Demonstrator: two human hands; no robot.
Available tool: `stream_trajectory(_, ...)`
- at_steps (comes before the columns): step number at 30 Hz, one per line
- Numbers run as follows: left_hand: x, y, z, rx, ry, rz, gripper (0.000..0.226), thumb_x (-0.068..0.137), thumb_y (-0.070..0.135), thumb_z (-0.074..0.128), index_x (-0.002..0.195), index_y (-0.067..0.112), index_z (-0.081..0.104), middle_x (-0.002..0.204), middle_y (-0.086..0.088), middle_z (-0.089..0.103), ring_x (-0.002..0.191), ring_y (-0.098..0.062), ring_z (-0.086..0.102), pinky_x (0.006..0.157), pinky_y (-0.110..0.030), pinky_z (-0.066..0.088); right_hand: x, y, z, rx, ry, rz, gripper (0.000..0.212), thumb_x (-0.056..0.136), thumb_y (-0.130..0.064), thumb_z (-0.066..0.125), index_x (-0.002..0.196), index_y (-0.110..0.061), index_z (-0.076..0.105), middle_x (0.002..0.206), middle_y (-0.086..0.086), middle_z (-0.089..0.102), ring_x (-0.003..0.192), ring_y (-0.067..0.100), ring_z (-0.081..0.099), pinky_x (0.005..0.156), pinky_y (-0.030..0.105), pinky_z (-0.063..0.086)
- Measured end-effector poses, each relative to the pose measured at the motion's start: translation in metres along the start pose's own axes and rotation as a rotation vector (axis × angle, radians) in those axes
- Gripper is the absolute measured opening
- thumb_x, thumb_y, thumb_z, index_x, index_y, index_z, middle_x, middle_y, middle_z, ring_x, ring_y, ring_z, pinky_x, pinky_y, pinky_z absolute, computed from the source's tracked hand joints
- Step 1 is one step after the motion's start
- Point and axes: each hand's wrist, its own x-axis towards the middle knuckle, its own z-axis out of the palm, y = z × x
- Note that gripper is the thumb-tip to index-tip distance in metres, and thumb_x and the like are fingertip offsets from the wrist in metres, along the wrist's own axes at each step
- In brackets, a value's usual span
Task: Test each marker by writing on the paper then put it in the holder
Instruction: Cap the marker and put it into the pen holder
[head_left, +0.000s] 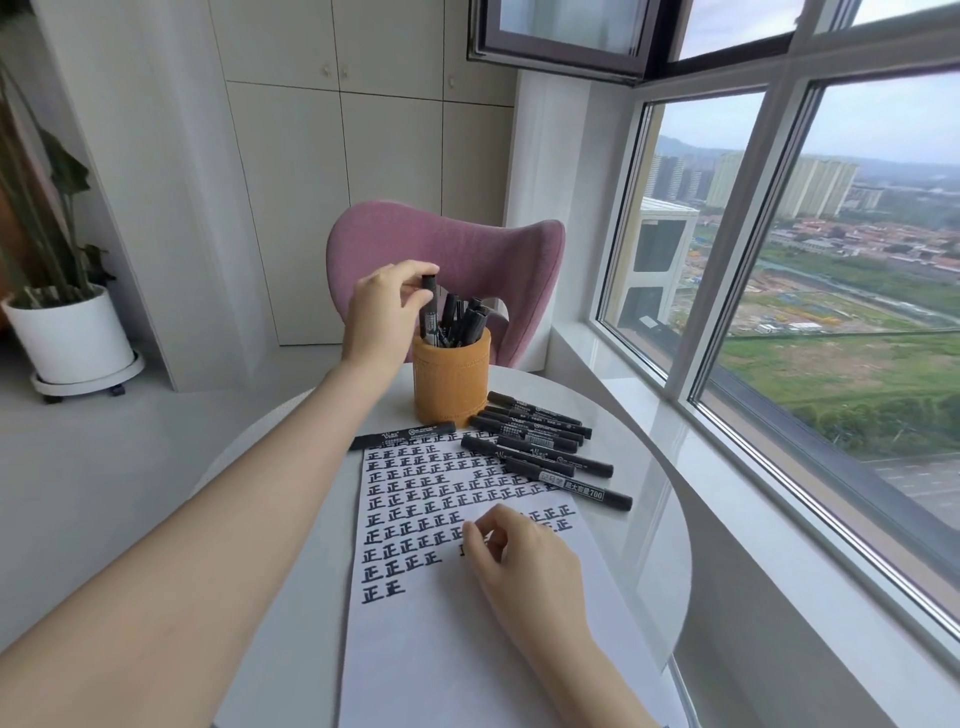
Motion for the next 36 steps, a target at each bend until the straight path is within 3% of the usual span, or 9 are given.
stream_trajectory(5, -0.004, -0.009, 0.022, 0.199, -0.139, 0.023, 0.033, 0.093, 0.014, 0.053, 0.125, 0.019, 0.059, 0.117, -0.008, 0.057, 0.111, -0.024, 0.046, 0.091, -0.033, 0.04, 0.0, 0.002, 0.0, 0.03, 0.004, 0.009, 0.026, 0.094, -0.045, 0.045, 0.088, -0.024, 0.059, 0.064, -0.015, 0.048, 0.073, 0.006, 0.047, 0.057, 0.012, 0.029)
stream_trajectory(10, -0.011, -0.022, 0.03, 0.324, -0.225, -0.026, 0.037, 0.096, 0.02, 0.049, 0.131, 0.026, 0.053, 0.122, -0.008, 0.047, 0.114, -0.024, 0.038, 0.098, -0.04, 0.038, 0.0, 0.002, 0.001, 0.045, 0.012, 0.016, 0.026, 0.094, -0.044, 0.046, 0.089, -0.022, 0.06, 0.065, -0.016, 0.048, 0.073, 0.006, 0.049, 0.057, 0.014, 0.03)
stream_trajectory(14, -0.018, -0.023, 0.028, 0.316, -0.225, 0.001, 0.044, 0.095, 0.017, 0.05, 0.138, 0.025, 0.046, 0.124, -0.01, 0.043, 0.115, -0.024, 0.038, 0.101, -0.038, 0.036, 0.0, 0.001, 0.0, 0.052, 0.006, 0.03, 0.026, 0.094, -0.043, 0.046, 0.088, -0.022, 0.06, 0.064, -0.015, 0.049, 0.071, 0.007, 0.048, 0.057, 0.015, 0.03)
stream_trajectory(18, -0.032, -0.016, 0.017, 0.184, -0.162, 0.023, 0.032, 0.094, 0.013, 0.049, 0.124, 0.02, 0.06, 0.116, -0.008, 0.047, 0.108, -0.024, 0.048, 0.1, -0.04, 0.041, 0.001, 0.0, -0.003, 0.108, -0.01, 0.063, 0.022, 0.094, -0.041, 0.047, 0.083, -0.025, 0.057, 0.066, -0.012, 0.051, 0.065, 0.006, 0.046, 0.057, 0.018, 0.032)
stream_trajectory(22, -0.066, 0.004, 0.0, 0.054, -0.188, 0.019, 0.026, 0.095, 0.01, 0.047, 0.111, 0.018, 0.066, 0.108, -0.001, 0.051, 0.092, -0.01, 0.048, 0.082, -0.016, 0.036, 0.004, 0.0, -0.012, 0.229, 0.031, 0.075, 0.017, 0.091, -0.033, 0.052, 0.078, -0.024, 0.057, 0.072, -0.008, 0.057, 0.067, 0.008, 0.048, 0.061, 0.026, 0.037)
stream_trajectory(26, -0.113, 0.011, -0.019, -0.051, -0.259, -0.034, 0.024, 0.094, 0.008, 0.05, 0.102, 0.02, 0.069, 0.102, 0.007, 0.056, 0.087, 0.01, 0.05, 0.074, 0.001, 0.033, 0.016, 0.024, -0.032, 0.105, 0.197, 0.068, 0.008, 0.09, -0.025, 0.058, 0.085, -0.023, 0.064, 0.085, -0.011, 0.059, 0.084, 0.009, 0.053, 0.066, 0.028, 0.04)
stream_trajectory(28, -0.136, 0.006, -0.028, -0.103, -0.287, -0.089, 0.024, 0.093, 0.007, 0.051, 0.101, 0.022, 0.069, 0.101, 0.01, 0.06, 0.091, 0.01, 0.052, 0.073, 0.0, 0.036, 0.021, 0.045, -0.041, 0.028, 0.241, 0.075, 0.006, 0.089, -0.021, 0.062, 0.093, -0.02, 0.066, 0.093, -0.011, 0.057, 0.095, 0.014, 0.051, 0.071, 0.026, 0.036)
stream_trajectory(32, -0.172, -0.009, -0.044, -0.164, -0.27, -0.199, 0.027, 0.091, 0.003, 0.056, 0.095, 0.025, 0.07, 0.096, 0.015, 0.065, 0.089, -0.002, 0.058, 0.071, -0.009, 0.043, 0.029, 0.074, -0.049, -0.144, 0.245, 0.129, 0.023, 0.087, -0.023, 0.066, 0.107, -0.012, 0.065, 0.108, 0.004, 0.059, 0.105, 0.026, 0.046, 0.086, 0.028, 0.032)
stream_trajectory(36, -0.189, -0.017, -0.053, -0.176, -0.269, -0.247, 0.028, 0.09, 0.002, 0.056, 0.093, 0.026, 0.07, 0.096, 0.018, 0.065, 0.088, -0.005, 0.061, 0.072, -0.013, 0.044, 0.034, 0.085, -0.05, -0.18, 0.2, 0.146, 0.022, 0.089, -0.023, 0.064, 0.108, -0.011, 0.064, 0.104, 0.007, 0.061, 0.103, 0.027, 0.045, 0.089, 0.031, 0.032)
